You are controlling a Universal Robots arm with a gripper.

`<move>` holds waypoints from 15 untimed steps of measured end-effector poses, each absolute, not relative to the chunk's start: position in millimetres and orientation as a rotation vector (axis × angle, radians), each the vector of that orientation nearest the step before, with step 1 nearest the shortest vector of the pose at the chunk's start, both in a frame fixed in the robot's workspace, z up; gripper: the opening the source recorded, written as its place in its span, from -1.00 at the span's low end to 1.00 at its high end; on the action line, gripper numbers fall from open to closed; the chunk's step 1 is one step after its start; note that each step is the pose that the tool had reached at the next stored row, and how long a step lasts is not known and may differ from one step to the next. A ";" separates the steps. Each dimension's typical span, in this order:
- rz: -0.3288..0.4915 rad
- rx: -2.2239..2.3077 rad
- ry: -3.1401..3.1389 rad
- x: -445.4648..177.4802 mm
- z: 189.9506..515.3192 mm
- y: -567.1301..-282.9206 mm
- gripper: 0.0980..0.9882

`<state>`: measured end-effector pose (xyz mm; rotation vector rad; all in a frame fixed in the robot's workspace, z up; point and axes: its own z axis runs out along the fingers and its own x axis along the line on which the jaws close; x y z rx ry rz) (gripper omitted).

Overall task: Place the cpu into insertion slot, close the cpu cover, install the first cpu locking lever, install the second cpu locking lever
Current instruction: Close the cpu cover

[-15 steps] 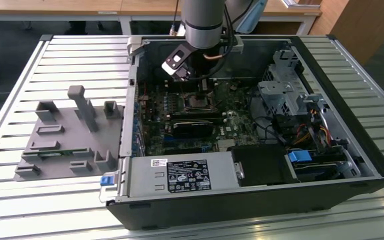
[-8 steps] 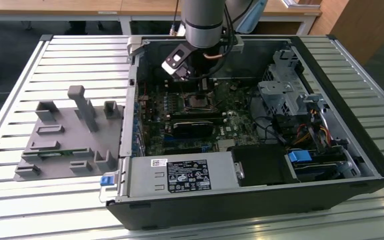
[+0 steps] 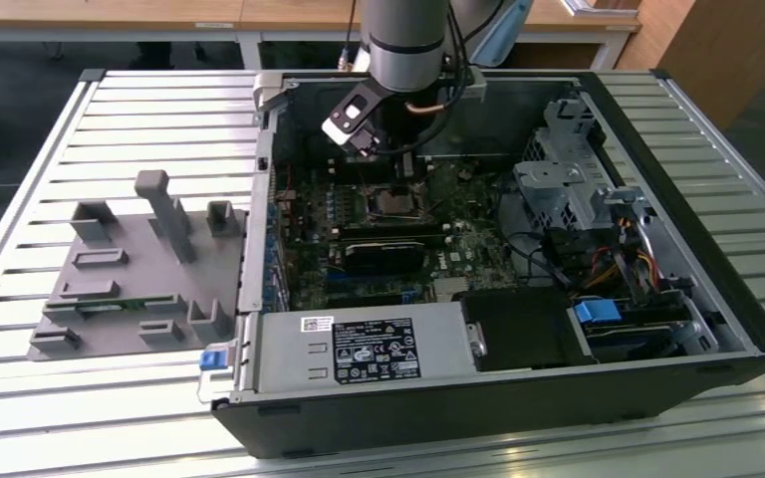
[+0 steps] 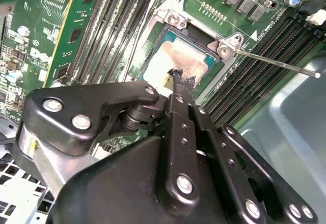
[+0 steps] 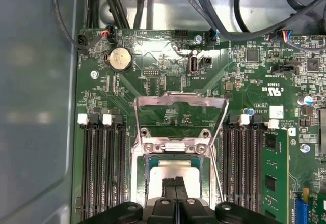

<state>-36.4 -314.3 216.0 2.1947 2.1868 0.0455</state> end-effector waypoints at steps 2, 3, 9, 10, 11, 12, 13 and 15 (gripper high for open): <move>0.046 2.195 2.187 -36.4 216.5 -314.2 -0.98; 0.046 2.195 2.187 -36.4 217.1 -314.3 -0.98; 0.046 2.195 2.187 -36.3 220.5 -314.3 -0.98; 0.046 2.195 2.187 -36.3 221.0 -314.3 -0.98; 0.046 2.195 2.187 -36.4 221.5 -314.3 -0.98; 0.046 2.195 2.187 -36.4 222.1 -314.3 -0.98; 0.046 2.195 2.187 -36.3 222.6 -314.3 -0.98; 0.046 2.195 2.187 -36.4 223.7 -314.3 -0.98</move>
